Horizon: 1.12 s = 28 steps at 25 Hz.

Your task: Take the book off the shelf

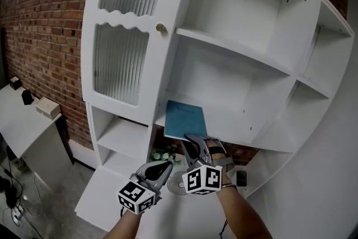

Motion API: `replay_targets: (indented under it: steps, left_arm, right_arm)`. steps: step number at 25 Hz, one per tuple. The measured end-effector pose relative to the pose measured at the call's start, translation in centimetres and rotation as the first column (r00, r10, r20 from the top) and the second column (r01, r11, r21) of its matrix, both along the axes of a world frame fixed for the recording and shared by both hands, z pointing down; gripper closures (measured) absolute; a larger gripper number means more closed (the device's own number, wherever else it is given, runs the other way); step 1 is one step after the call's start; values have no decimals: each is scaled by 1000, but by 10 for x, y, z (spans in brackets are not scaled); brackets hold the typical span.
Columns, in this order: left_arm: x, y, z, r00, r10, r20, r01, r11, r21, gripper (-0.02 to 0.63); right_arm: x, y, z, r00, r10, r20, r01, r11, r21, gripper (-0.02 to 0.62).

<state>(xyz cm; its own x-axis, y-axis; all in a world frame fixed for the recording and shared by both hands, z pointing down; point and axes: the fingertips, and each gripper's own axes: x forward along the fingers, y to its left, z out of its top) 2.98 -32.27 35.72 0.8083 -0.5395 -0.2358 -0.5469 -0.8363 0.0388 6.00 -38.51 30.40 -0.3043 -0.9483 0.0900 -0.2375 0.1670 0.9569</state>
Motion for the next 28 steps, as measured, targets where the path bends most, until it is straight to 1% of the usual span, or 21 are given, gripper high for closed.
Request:
replay_targets:
  steps: [10, 23, 26, 28]
  left_arm:
    - [6, 14, 4, 1000, 2, 6, -2, 1000, -6, 595]
    - [7, 28, 4, 1000, -12, 21, 12, 1000, -5, 597]
    - [6, 33, 3, 1000, -2, 11, 2, 1000, -16, 595]
    - [5, 37, 0, 1000, 14, -21, -15, 999, -35, 593]
  right_arm:
    - [5, 25, 0, 1000, -21, 5, 21, 999, 50, 537]
    - [9, 48, 0, 997, -59, 51, 54, 995, 86, 536]
    - [11, 54, 1, 996, -69, 60, 63, 993, 97, 535]
    - [12, 59, 2, 995, -77, 66, 70, 992, 103, 535]
